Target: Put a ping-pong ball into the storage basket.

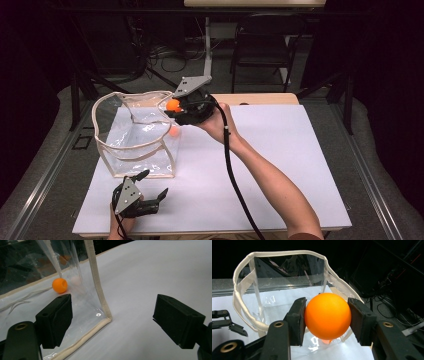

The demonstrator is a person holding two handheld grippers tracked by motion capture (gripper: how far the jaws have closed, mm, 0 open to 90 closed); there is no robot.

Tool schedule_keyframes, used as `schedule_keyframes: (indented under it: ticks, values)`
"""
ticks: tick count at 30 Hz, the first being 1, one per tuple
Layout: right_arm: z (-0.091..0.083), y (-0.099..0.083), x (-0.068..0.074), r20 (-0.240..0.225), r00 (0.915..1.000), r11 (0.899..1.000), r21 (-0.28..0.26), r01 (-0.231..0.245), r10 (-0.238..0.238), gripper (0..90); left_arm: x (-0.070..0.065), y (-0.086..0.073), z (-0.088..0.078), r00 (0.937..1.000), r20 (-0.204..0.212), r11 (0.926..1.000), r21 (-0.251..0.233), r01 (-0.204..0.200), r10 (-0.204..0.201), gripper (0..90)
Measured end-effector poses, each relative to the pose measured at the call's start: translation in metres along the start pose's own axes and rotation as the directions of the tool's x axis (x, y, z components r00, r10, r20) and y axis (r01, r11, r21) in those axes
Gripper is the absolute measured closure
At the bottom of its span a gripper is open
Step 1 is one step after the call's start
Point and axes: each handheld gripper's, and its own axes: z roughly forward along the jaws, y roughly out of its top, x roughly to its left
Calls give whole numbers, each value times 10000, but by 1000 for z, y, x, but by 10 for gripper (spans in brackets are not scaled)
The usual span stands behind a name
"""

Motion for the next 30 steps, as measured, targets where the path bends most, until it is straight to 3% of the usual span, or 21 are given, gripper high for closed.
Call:
schedule_keyframes:
  ticks: [30]
  values:
    - [11,10,13,-123,9996,9995,-181,255,-257,511,0,0,0,10000,4,10000,-9,-7,7,158]
